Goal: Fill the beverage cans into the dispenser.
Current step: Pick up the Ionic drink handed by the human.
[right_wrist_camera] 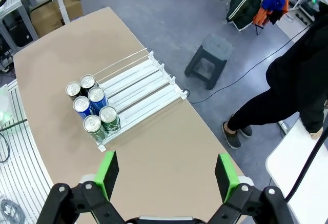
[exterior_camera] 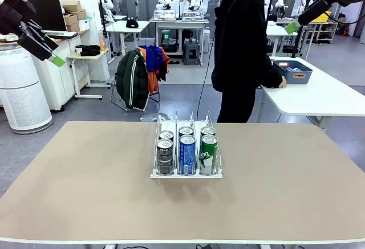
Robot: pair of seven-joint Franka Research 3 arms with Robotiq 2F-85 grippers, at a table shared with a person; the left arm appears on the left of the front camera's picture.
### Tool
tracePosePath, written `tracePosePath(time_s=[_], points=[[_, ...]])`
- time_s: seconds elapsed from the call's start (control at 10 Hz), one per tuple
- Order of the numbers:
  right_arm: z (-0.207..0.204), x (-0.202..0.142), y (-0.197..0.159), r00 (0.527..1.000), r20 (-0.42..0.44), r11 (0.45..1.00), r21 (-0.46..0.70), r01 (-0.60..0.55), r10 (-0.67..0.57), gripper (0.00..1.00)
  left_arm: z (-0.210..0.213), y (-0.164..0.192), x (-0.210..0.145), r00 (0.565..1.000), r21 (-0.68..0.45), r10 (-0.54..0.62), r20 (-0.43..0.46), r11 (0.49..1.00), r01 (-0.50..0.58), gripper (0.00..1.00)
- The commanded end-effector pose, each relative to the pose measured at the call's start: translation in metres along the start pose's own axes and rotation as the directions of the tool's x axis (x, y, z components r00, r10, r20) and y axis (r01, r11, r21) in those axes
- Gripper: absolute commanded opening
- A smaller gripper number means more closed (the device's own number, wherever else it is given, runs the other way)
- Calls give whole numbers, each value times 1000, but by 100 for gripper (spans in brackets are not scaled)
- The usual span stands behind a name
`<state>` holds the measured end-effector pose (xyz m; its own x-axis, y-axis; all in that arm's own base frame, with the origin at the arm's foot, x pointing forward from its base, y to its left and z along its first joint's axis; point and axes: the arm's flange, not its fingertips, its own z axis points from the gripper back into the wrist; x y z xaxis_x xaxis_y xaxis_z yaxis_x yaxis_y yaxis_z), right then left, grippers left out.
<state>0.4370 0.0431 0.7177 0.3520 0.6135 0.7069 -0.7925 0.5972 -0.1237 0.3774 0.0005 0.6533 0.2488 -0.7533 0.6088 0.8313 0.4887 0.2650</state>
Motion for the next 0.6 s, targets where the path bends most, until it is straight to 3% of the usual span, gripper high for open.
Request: tracePosePath(time_s=[0.0,0.2,0.3,0.5], points=[[8,1,3,999,-32,1000,-10,22,-22,100,0,1,-2,1000,-13,-12,10,1000,12,100],[5,0,6,998,-64,1000,-11,-2,1,100,0,1,-2,1000,-13,-12,10,1000,12,100],[4,0,2,1000,-6,1000,-4,4,-4,100,0,1,-2,1000,-13,-12,10,1000,12,100],[4,0,2,1000,-6,1000,-4,4,-4,100,9,3,9,1000,-25,-12,-16,1000,11,100]])
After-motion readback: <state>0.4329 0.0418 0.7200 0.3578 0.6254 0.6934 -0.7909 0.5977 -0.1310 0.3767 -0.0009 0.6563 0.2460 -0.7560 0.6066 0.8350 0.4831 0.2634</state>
